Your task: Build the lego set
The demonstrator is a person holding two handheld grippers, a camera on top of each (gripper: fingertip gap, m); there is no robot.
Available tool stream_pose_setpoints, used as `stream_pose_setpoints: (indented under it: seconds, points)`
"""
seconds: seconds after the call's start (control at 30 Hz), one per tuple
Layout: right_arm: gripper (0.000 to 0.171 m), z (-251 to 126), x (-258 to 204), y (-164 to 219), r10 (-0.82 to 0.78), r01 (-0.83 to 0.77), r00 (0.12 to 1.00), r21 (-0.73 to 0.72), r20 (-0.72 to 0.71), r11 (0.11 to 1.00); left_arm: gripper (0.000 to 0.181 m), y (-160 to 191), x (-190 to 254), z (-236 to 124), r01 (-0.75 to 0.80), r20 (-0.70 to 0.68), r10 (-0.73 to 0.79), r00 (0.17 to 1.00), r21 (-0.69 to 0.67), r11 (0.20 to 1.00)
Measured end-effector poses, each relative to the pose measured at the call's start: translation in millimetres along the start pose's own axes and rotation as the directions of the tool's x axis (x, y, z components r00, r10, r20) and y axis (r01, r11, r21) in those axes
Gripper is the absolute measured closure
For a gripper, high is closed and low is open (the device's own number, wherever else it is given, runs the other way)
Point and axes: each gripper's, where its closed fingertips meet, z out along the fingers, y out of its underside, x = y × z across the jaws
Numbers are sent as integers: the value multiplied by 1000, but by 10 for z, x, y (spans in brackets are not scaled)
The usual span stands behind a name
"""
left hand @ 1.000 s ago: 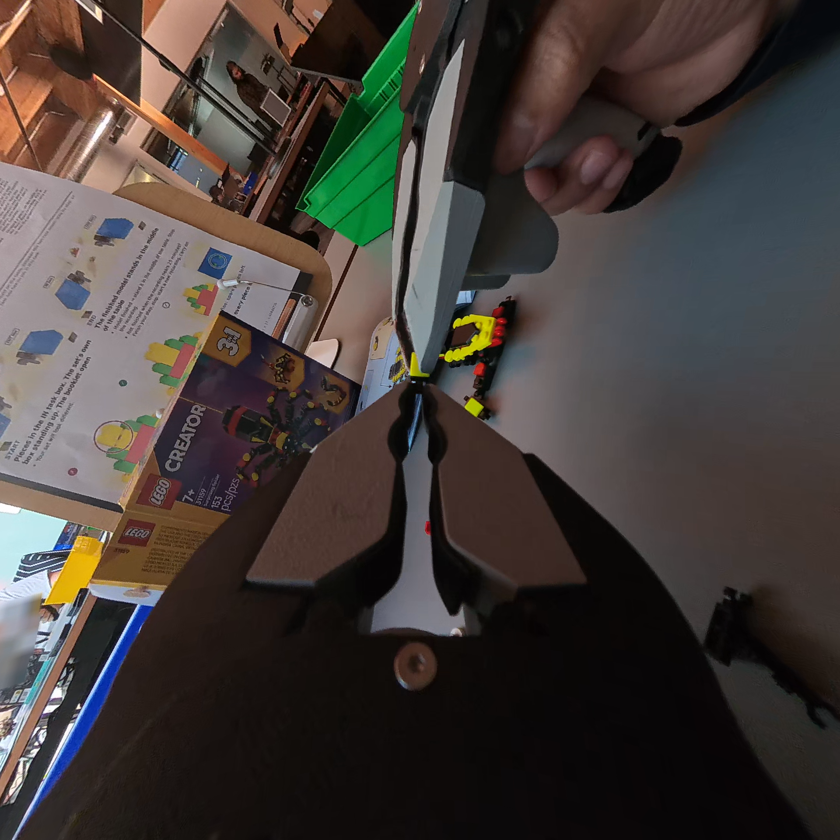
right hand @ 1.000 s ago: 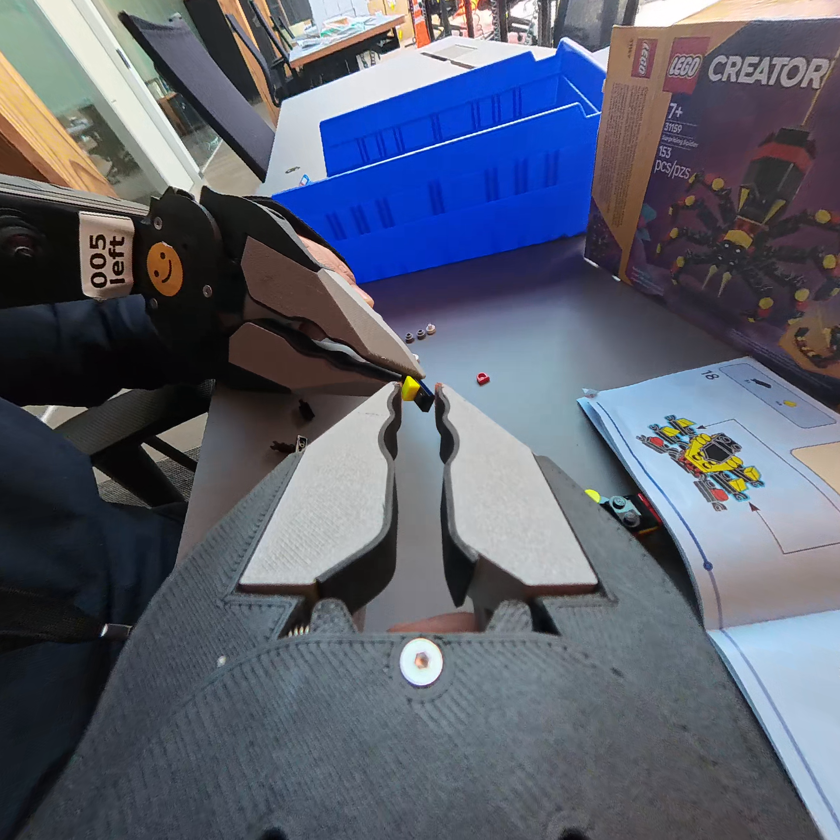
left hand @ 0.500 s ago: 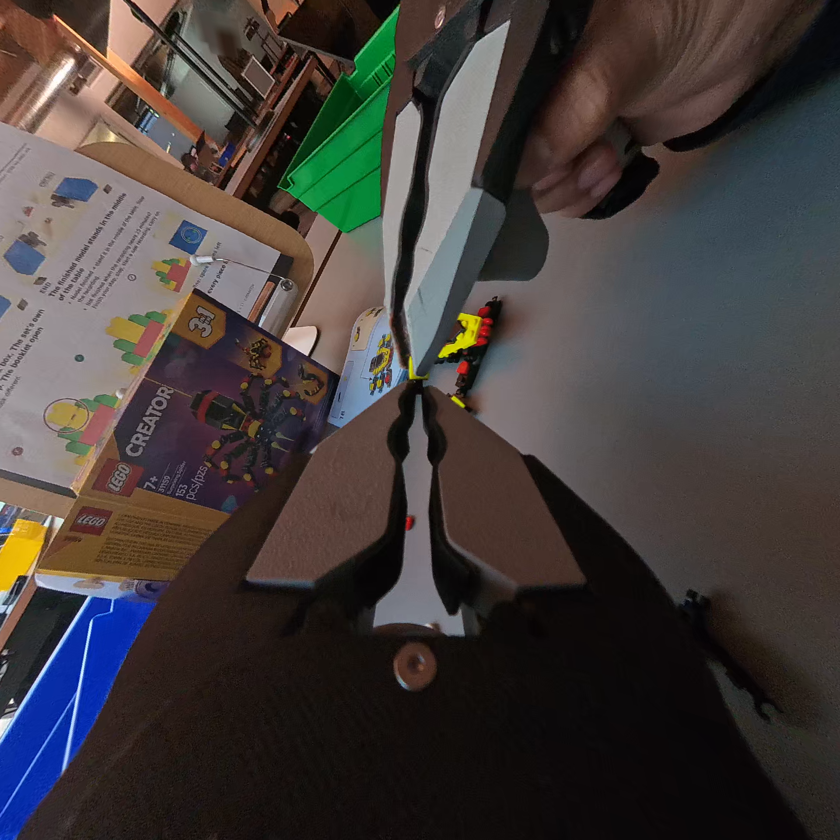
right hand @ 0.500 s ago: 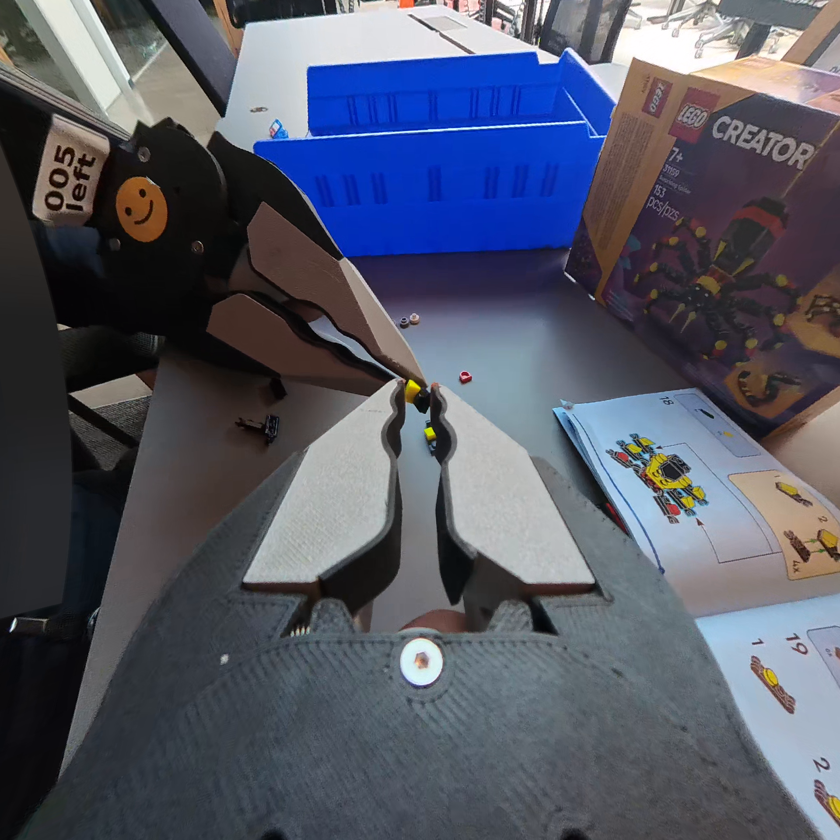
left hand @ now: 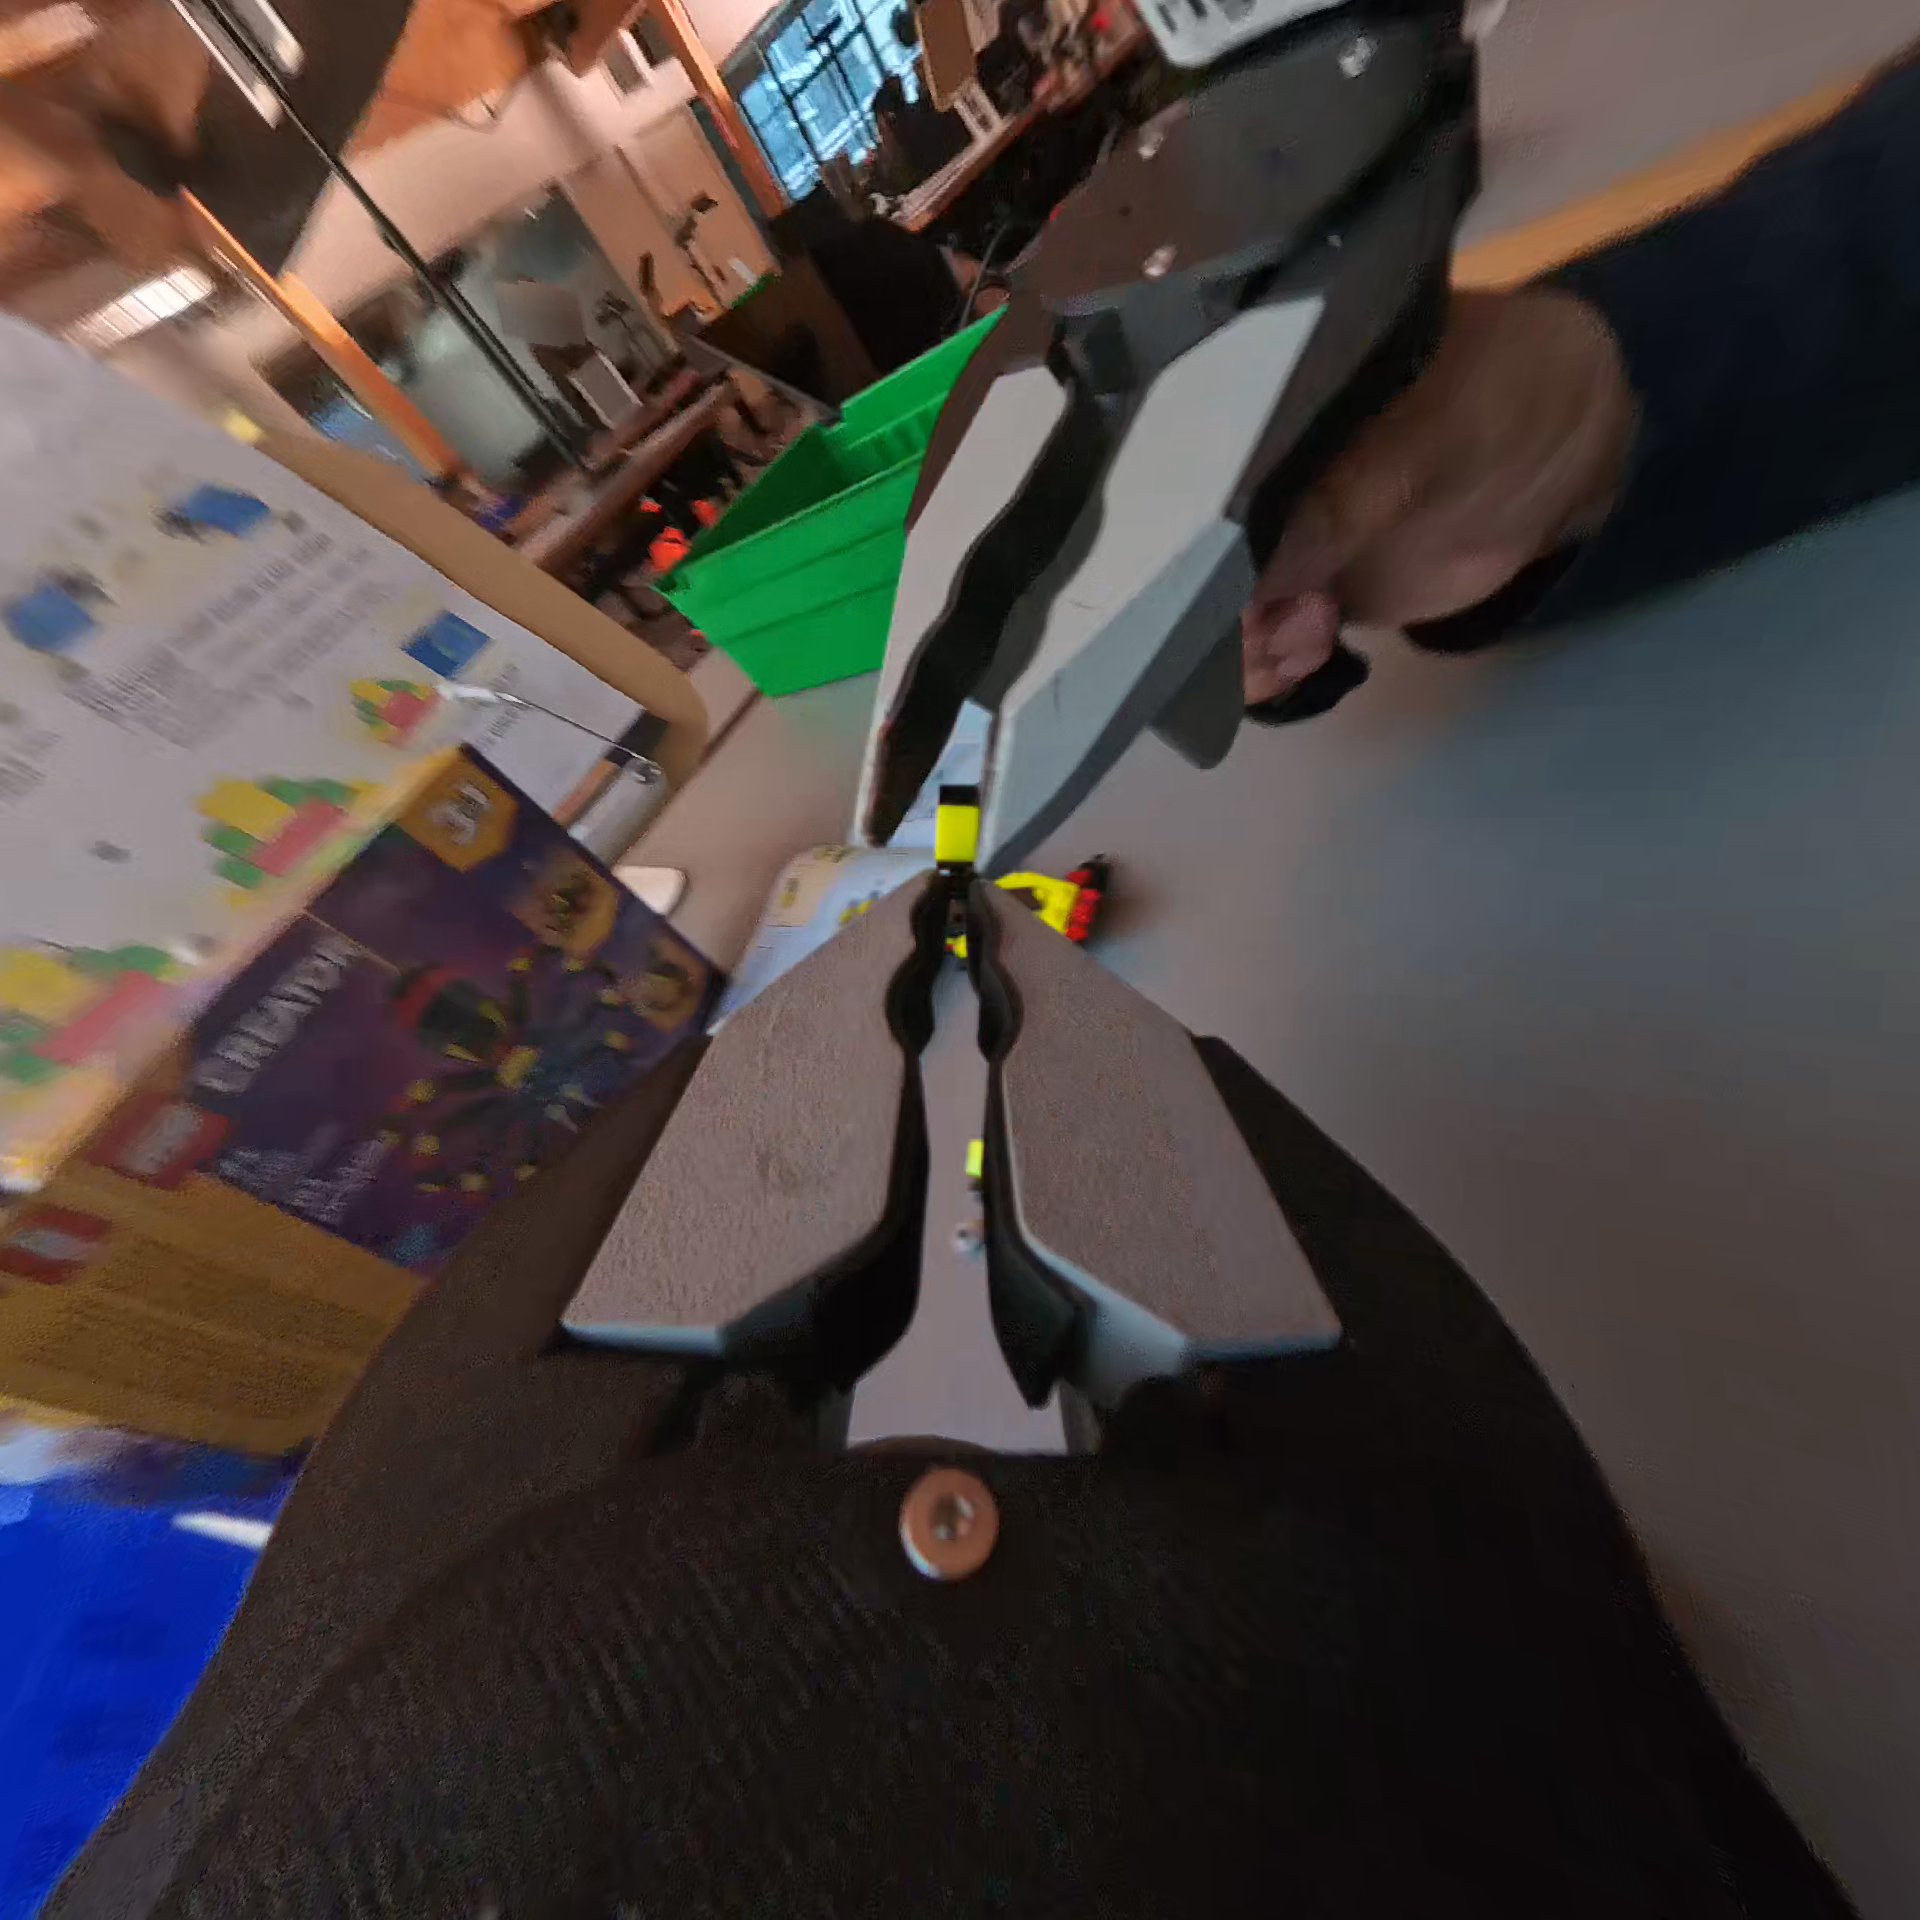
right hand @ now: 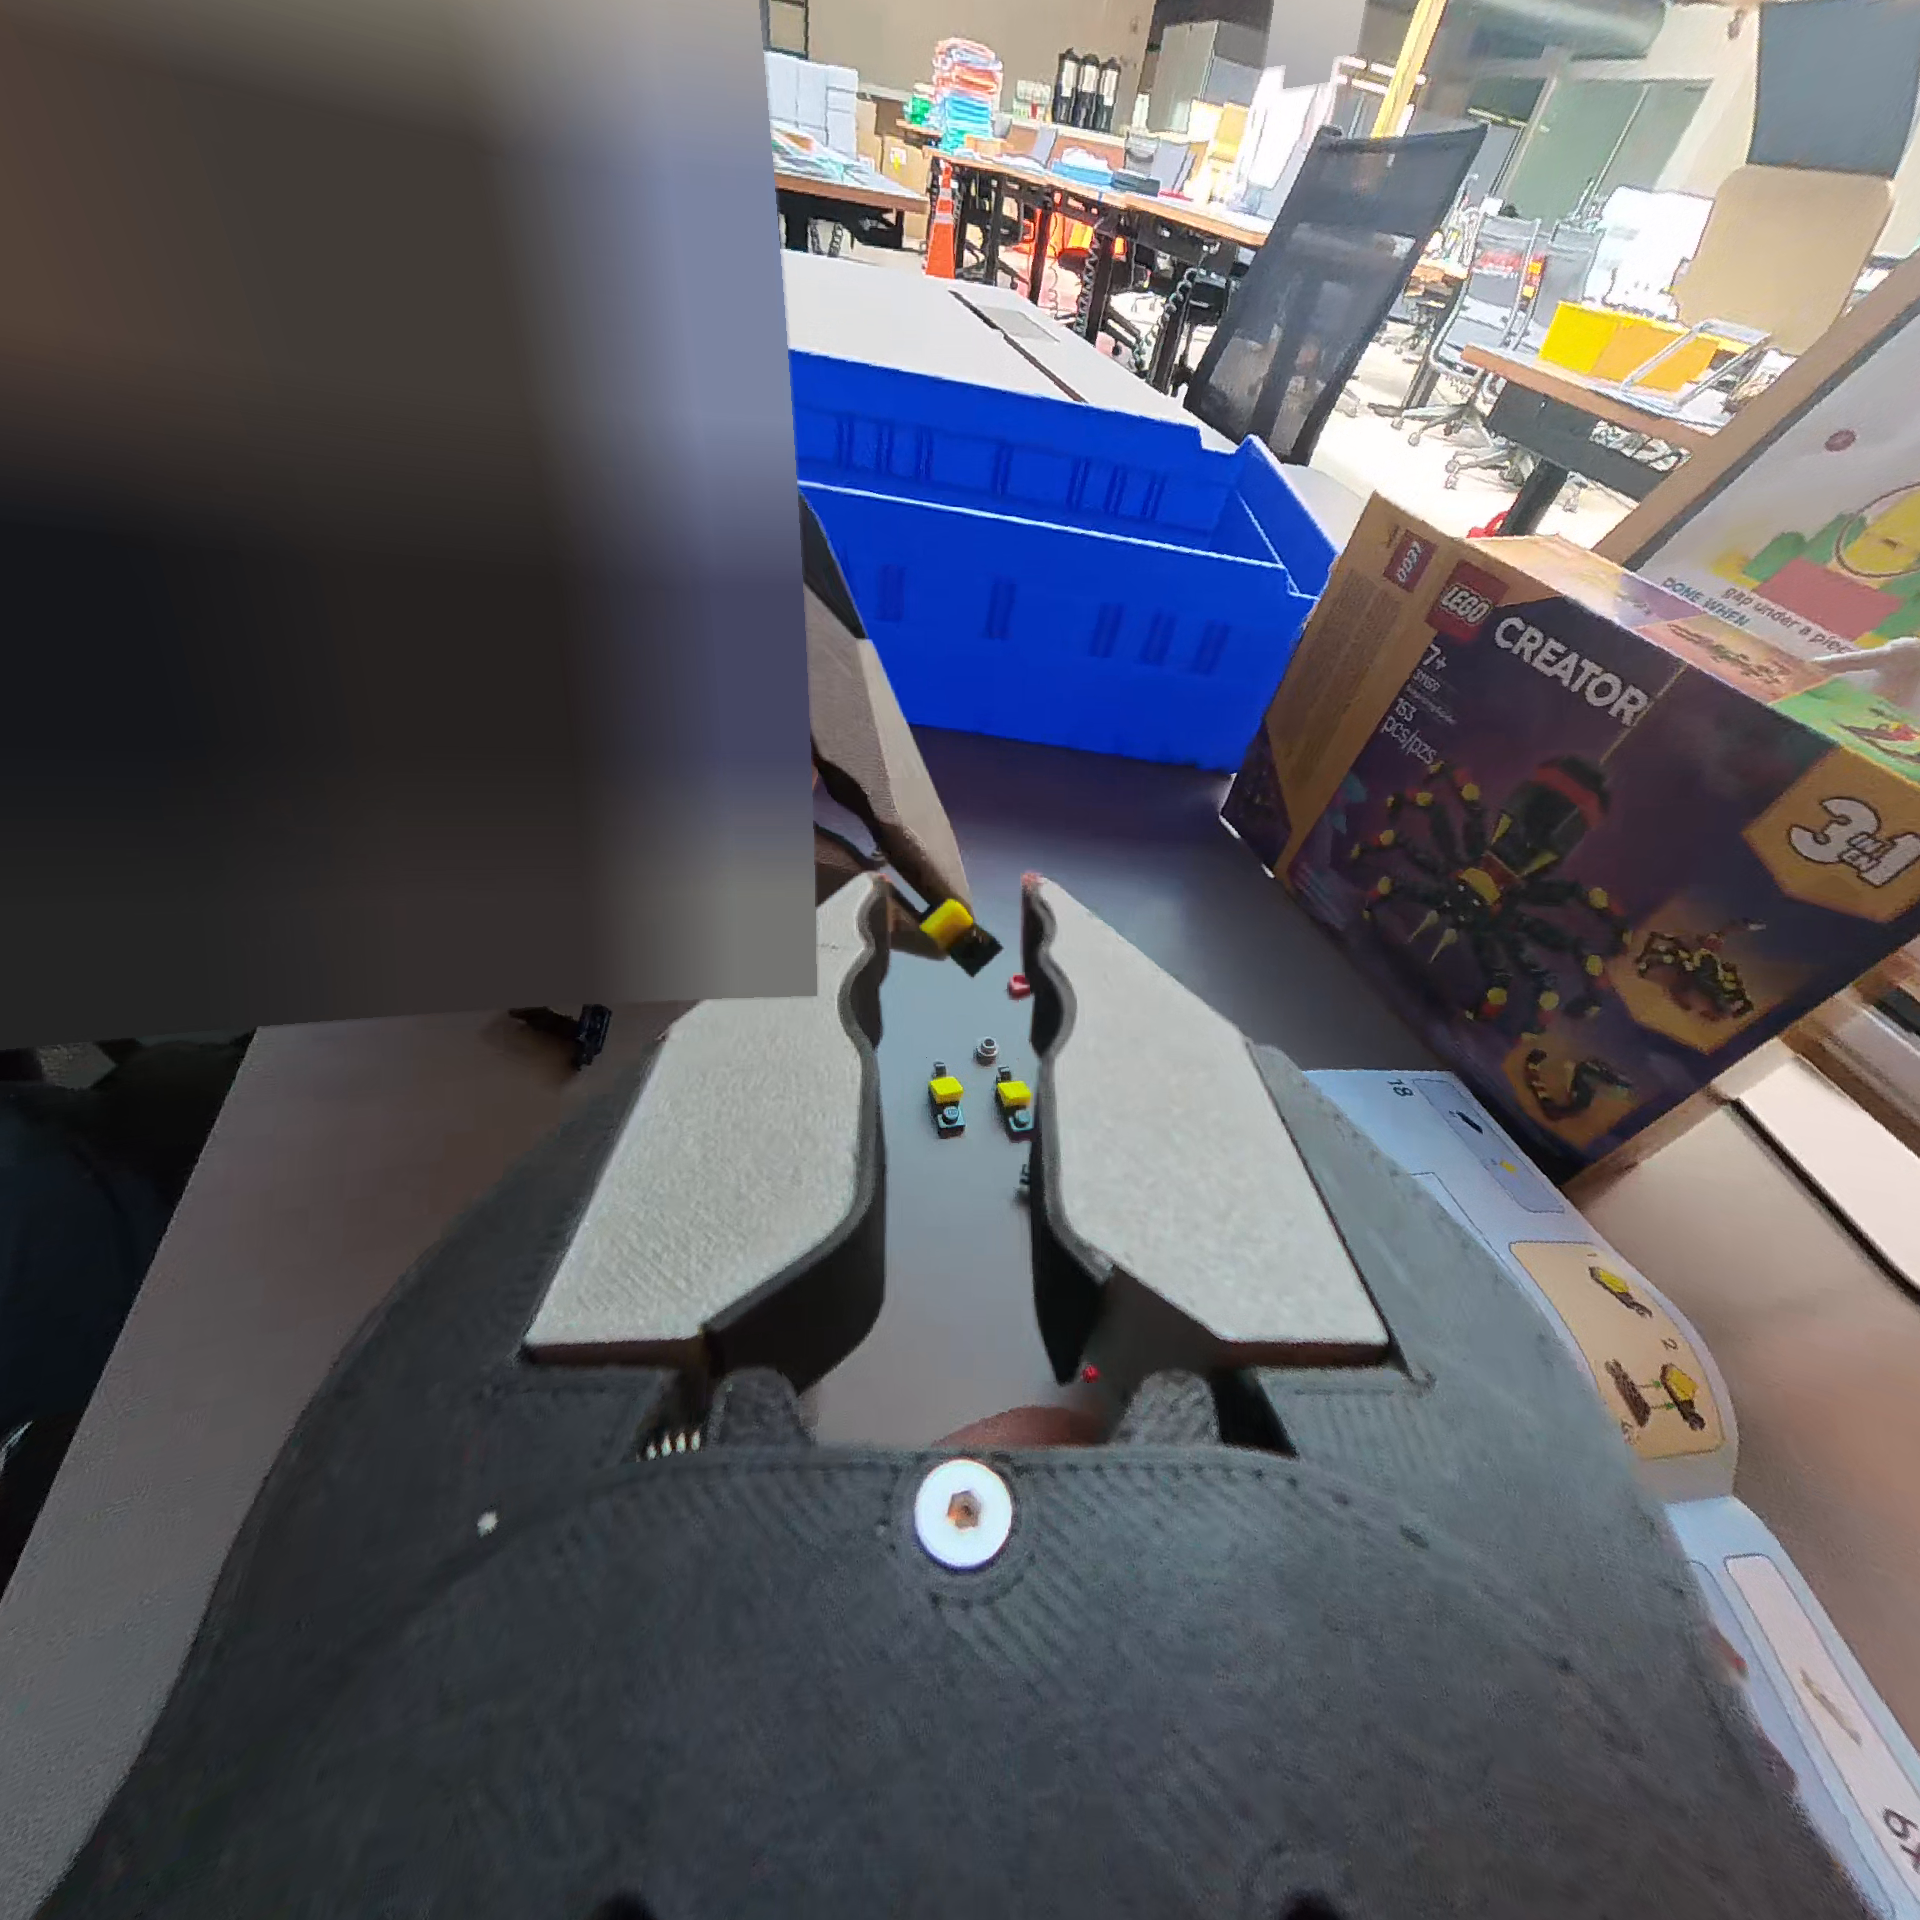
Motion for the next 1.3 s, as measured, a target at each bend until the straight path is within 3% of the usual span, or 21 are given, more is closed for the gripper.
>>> stream_pose_setpoints:
  seconds: [0.07,0.13,0.23,0.3,0.33,0.43,0.57,0.83,1.0,1.07,1.2,1.3]
  points:
    - [139,-14,-16,-13,0,0,1000,10,28,1000,181,50,32,27,235,-136,-235,962,-13,972]
    - [134,-34,-59,45,-22,24,997,-25,76,999,181,118,107,43,452,-279,-456,845,-81,888]
    - [126,-65,-149,220,-86,104,984,-108,155,989,181,100,250,-12,715,-478,-713,513,-221,663]
    - [129,-75,-190,335,-142,171,973,-157,179,973,181,100,330,-70,799,-542,-806,239,-362,481]
    - [130,-68,-192,350,-176,203,970,-158,170,966,181,83,321,-94,816,-558,-814,161,-388,428]
    - [134,-48,-299,322,-240,267,953,-137,186,954,181,104,289,-108,824,-552,-826,118,-409,391]
    - [151,-41,-347,239,-325,341,932,-86,161,936,181,67,453,-172,772,-581,-809,86,-474,422]
    - [164,-104,-523,223,-393,409,888,-19,238,912,181,-18,561,-263,740,-629,-777,20,-513,435]
    - [165,-117,-434,168,-366,375,909,-10,197,927,181,-63,454,-226,784,-646,-762,49,-448,430]
    - [165,-129,-364,143,-318,324,931,-7,183,946,178,-58,398,-187,790,-641,-756,134,-391,472]
    - [165,-120,-203,168,-136,141,974,-17,181,990,168,65,281,-57,651,-516,-646,562,-206,730]
    - [165,-112,-141,175,-2,4,979,-13,205,1000,162,115,111,0,398,-312,-396,864,-61,916]
